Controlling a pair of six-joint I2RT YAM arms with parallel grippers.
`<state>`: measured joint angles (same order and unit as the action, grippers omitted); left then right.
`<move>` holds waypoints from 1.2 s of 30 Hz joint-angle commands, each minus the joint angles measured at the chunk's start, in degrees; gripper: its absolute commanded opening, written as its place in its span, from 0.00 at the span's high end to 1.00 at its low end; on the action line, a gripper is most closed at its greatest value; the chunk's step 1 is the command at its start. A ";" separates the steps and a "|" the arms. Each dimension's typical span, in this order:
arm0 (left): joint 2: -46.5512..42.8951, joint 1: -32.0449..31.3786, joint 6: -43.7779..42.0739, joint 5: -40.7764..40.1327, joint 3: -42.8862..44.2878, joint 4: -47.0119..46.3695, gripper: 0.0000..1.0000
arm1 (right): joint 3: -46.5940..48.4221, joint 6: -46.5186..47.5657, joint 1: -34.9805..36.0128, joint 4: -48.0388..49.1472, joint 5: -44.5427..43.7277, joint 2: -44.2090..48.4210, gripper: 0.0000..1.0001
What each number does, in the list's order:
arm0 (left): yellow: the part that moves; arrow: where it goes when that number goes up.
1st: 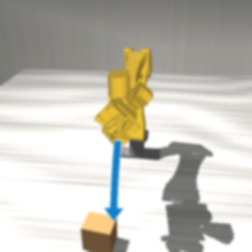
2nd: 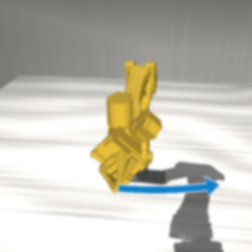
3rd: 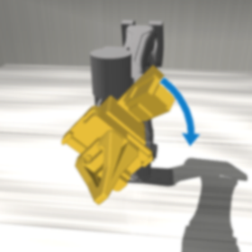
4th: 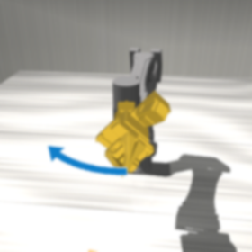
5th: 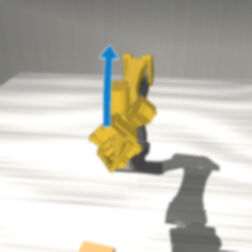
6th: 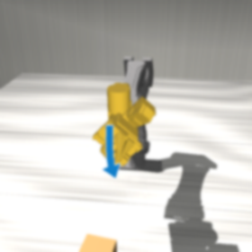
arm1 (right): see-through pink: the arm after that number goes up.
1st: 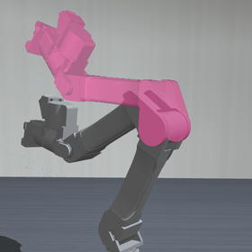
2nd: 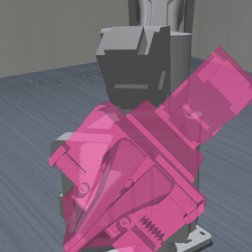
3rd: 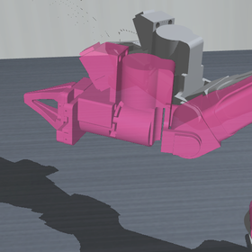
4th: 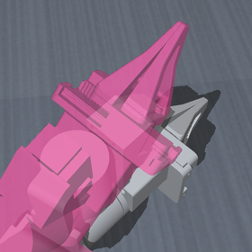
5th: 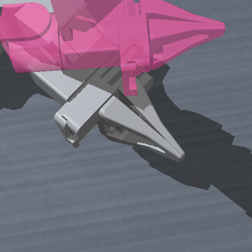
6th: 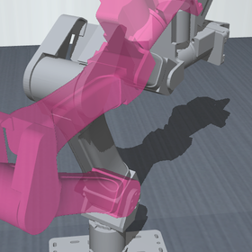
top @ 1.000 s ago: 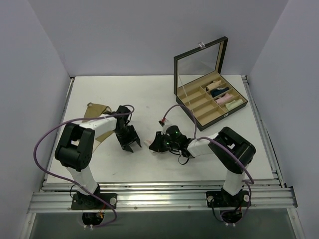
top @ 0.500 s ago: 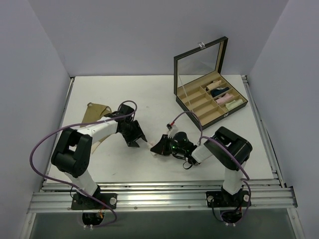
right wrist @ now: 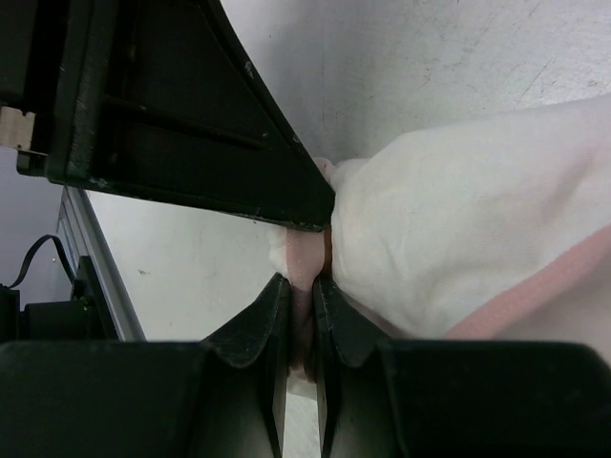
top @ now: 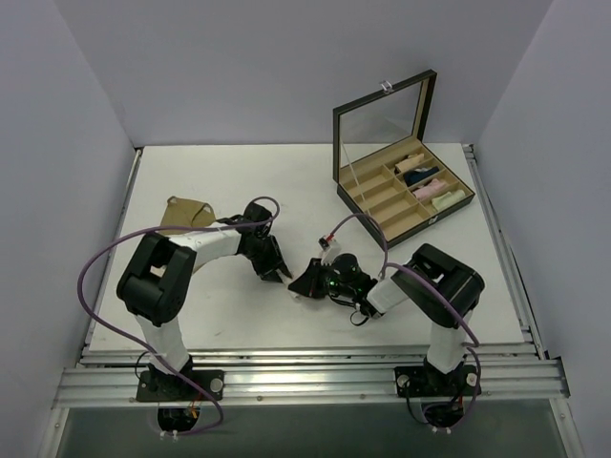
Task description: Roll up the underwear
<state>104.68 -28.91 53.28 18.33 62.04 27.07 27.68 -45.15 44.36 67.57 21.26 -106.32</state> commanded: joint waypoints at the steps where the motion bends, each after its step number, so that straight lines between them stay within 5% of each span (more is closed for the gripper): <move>1: 1.48 -1.24 -1.95 1.71 1.77 -2.64 0.65 | -0.53 4.54 0.55 -13.23 -2.71 0.67 0.98; 2: 1.75 -1.50 -2.30 1.80 1.94 -2.38 0.80 | -0.09 5.24 0.55 -15.17 -3.23 1.29 0.96; 8: 2.45 -3.96 -4.75 -0.82 3.26 2.10 0.97 | 6.32 14.20 2.13 -38.63 -13.31 11.47 0.68; 19: 3.24 -6.87 -6.78 -6.46 6.43 12.65 0.98 | 17.14 21.59 16.28 -56.66 -32.50 16.76 0.60; 36: 4.56 -7.13 -7.22 -8.92 9.06 19.95 0.98 | 25.49 24.23 25.86 -61.86 -45.69 6.13 0.60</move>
<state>108.07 -35.62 47.13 11.97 69.43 43.48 50.87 -21.93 69.49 8.16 -19.66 -99.22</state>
